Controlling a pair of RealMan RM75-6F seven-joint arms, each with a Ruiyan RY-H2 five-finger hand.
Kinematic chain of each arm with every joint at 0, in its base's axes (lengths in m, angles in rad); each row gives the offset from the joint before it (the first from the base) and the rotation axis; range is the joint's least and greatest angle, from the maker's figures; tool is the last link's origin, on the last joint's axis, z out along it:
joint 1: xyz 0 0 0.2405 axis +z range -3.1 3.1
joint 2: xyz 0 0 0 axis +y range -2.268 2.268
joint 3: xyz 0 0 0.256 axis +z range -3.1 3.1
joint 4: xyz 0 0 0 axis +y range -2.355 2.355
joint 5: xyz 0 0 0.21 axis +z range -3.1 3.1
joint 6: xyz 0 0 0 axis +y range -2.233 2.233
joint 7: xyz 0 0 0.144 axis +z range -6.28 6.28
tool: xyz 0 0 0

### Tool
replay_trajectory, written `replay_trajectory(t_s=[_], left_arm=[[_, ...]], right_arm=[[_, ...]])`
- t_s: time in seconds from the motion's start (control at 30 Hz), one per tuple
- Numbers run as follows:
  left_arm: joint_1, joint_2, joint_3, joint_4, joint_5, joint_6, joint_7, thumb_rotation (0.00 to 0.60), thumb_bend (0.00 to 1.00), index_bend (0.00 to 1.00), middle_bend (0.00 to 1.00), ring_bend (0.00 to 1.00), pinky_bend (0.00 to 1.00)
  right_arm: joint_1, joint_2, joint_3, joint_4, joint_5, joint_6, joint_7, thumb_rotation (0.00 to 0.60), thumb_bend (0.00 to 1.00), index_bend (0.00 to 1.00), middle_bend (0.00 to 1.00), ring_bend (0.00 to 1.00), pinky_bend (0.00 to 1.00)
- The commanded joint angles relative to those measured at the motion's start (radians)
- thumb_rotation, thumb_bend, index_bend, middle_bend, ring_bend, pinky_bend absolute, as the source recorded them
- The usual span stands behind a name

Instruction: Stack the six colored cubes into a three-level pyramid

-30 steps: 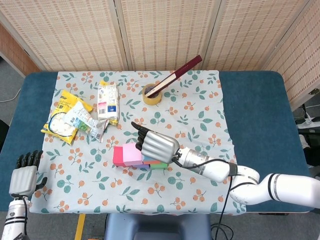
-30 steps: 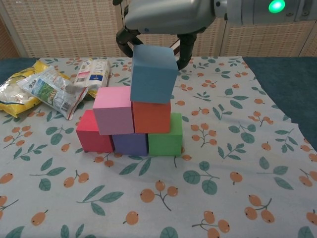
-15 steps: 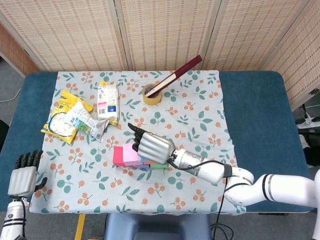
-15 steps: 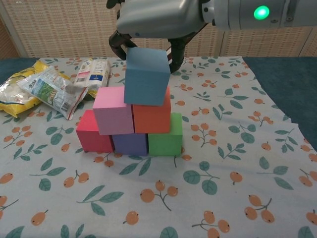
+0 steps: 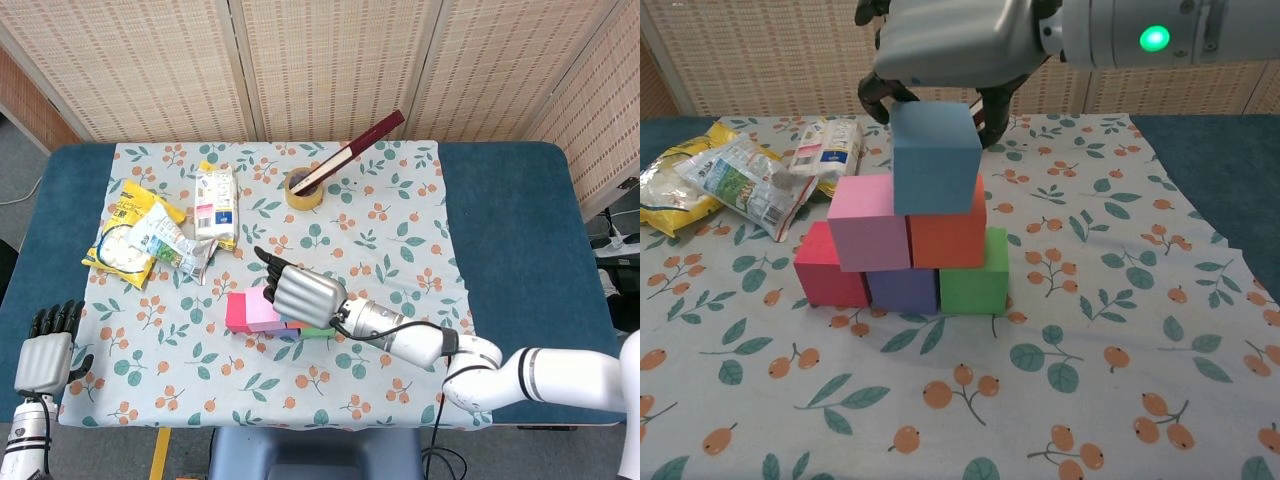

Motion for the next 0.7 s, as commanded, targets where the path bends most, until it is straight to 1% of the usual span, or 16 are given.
replay_trajectory(t_s=[0.03, 0.2, 0.47, 0.63, 0.7], left_arm=[[0.001, 0.006, 0.002, -0.008, 0.004, -0.006, -0.016, 0.6, 0.33, 0.0, 0.05, 0.0, 0.06], [0.002, 0.009, 0.001, -0.009, 0.006, -0.003, -0.016, 0.6, 0.33, 0.0, 0.05, 0.0, 0.06], [0.004, 0.012, 0.0, -0.009, 0.01, 0.0, -0.019, 0.6, 0.33, 0.0, 0.05, 0.0, 0.06], [0.004, 0.011, 0.001, -0.009, 0.01, -0.001, -0.018, 0.6, 0.33, 0.0, 0.04, 0.0, 0.06], [0.004, 0.012, 0.001, -0.01, 0.012, 0.001, -0.018, 0.6, 0.33, 0.0, 0.04, 0.0, 0.06]], right_arm=[[0.002, -0.005, 0.0, 0.001, 0.007, 0.0, -0.002, 0.6, 0.11, 0.16, 0.36, 0.28, 0.06], [0.005, -0.01, 0.0, 0.0, 0.016, 0.006, -0.014, 0.6, 0.11, 0.05, 0.32, 0.28, 0.06], [-0.005, 0.005, -0.001, -0.017, 0.023, 0.028, -0.012, 0.6, 0.11, 0.02, 0.31, 0.28, 0.07], [-0.029, 0.032, 0.005, -0.043, -0.032, 0.074, 0.06, 0.6, 0.11, 0.0, 0.29, 0.27, 0.07], [-0.045, 0.053, 0.007, -0.061, -0.051, 0.098, 0.092, 0.6, 0.11, 0.0, 0.27, 0.25, 0.07]])
